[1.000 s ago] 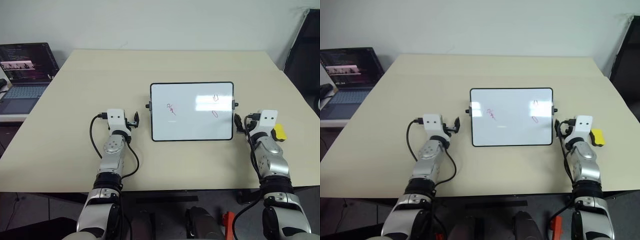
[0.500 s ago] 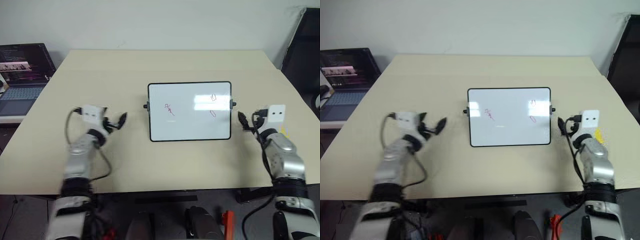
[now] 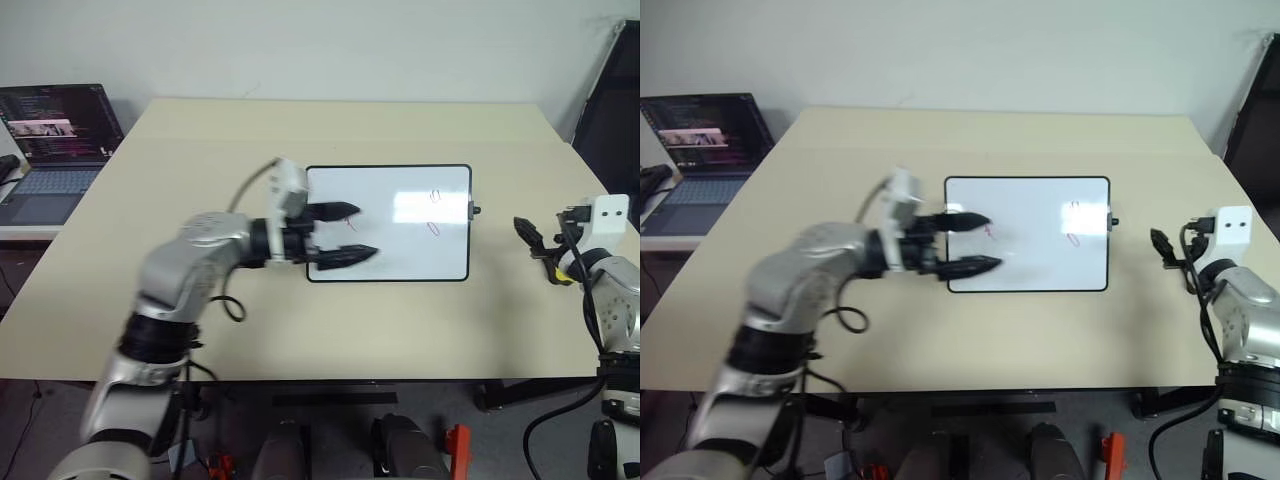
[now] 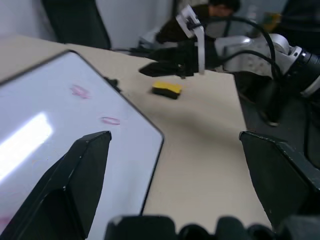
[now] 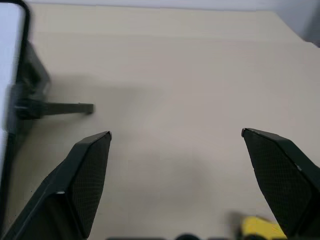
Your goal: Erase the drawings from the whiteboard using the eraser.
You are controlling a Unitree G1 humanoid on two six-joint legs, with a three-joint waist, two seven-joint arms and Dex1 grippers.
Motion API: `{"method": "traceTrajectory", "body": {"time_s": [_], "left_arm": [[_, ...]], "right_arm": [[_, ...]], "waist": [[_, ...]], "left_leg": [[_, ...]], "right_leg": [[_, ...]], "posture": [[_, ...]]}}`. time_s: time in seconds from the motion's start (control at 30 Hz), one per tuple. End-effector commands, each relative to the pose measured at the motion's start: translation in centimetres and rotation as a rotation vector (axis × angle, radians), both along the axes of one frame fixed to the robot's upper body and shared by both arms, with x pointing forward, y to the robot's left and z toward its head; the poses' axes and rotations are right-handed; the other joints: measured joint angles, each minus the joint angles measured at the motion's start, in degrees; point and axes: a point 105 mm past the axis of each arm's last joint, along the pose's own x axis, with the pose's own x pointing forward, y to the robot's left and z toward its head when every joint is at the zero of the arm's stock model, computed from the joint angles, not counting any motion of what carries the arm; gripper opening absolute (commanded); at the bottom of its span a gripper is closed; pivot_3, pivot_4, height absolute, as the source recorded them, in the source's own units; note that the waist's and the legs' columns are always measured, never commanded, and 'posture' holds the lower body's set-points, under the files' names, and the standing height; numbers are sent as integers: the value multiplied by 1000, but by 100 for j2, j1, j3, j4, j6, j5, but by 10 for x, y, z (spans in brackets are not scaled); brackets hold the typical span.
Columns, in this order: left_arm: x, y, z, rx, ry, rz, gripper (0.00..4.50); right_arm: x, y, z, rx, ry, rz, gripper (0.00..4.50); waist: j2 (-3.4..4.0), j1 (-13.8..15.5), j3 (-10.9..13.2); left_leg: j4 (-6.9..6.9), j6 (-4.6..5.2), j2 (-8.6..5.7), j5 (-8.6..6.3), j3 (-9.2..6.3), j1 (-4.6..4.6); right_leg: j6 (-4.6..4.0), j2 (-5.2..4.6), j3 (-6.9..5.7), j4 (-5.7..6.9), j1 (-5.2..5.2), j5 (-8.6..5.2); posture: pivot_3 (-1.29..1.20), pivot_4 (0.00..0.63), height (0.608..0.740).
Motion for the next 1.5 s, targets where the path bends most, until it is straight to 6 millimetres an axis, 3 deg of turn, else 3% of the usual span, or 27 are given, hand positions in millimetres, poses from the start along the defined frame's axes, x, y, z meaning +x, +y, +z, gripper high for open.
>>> {"method": "traceTrajectory", "body": {"time_s": [0.03, 0.2, 0.4, 0.83, 1.23, 1.33, 1.5], "left_arm": [[5, -38, -15, 53, -56, -34, 4500], [3, -85, -21, 43, -126, -38, 4500], [2, -108, -19, -1, -164, -15, 4500], [-1, -104, -27, 21, -151, -22, 4500], [6, -95, -31, 40, -139, 16, 4500], [8, -94, -32, 43, -139, 23, 4500], [7, -93, -33, 45, -137, 21, 4500]], "right_arm": [[-7, -33, 18, 19, -39, -72, 4476], [-9, -58, 1, 19, 63, -118, 4476], [-1, -47, -9, 87, 99, -49, 4476], [-2, -40, -39, 76, 189, -26, 4476], [0, -36, -46, 86, 203, -31, 4476], [1, -35, -49, 95, 205, -41, 3920], [1, -34, -52, 100, 208, -46, 2144]], "waist": [[0, -6, 0], [0, -95, 0], [6, -139, -1], [8, -120, -2], [9, -123, -3], [9, -120, -3], [9, -122, -3]], "left_leg": [[0, 0, 0, 0, 1, 0], [-4, 1, 1, 0, 4, 5], [-3, 1, 0, 0, 8, 6], [-2, 1, -2, 0, 5, 4], [-2, 1, -2, 0, 5, 4], [-2, 1, -2, 0, 4, 4], [-2, 1, -2, 0, 5, 5]], "right_leg": [[-1, 0, 1, 0, 0, 0], [-2, 4, 9, -1, -1, -2], [3, 4, 14, 0, 0, -4], [21, 2, 12, 1, 0, -13], [20, 2, 12, 2, 0, -13], [18, 2, 12, 2, 0, -12], [19, 2, 12, 2, 0, -12]], "posture": [[0, 150, 740], [0, 150, 740], [0, 150, 740], [0, 150, 740], [0, 150, 740], [0, 150, 740], [0, 150, 740]]}}
